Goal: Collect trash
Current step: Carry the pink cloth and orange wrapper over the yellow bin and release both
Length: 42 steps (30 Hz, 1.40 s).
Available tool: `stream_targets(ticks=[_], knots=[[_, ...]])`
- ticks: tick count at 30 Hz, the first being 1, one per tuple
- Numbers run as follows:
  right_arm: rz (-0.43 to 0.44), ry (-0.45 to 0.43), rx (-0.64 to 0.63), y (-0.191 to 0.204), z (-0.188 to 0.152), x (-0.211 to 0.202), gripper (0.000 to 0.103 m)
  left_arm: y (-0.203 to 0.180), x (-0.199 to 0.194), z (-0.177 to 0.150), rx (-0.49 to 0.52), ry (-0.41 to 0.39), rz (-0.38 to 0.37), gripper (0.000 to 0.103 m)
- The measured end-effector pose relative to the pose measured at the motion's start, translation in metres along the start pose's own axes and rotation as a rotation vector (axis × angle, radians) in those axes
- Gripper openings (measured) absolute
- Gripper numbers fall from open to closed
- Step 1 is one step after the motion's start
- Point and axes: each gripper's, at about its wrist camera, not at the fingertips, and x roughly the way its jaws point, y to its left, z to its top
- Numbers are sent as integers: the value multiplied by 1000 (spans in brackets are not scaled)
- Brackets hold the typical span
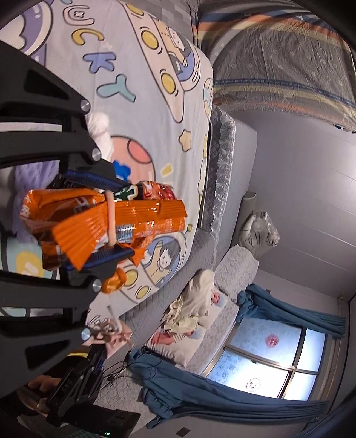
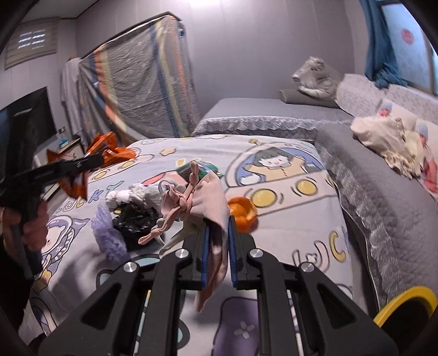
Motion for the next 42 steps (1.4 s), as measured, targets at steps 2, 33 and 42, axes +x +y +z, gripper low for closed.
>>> stream_targets(ticks=[2,33,42], knots=[[-22,-8,29,-7,-4,-6,11,-9,0,-7,3,-2,-17,39],[-357,-163,156,-105,-19,-127,11,-176,23,-24,233,12,-180,39],[-487,-201,215,-139,-29,-170,11,-235,35,-25,296,19,-253,39]])
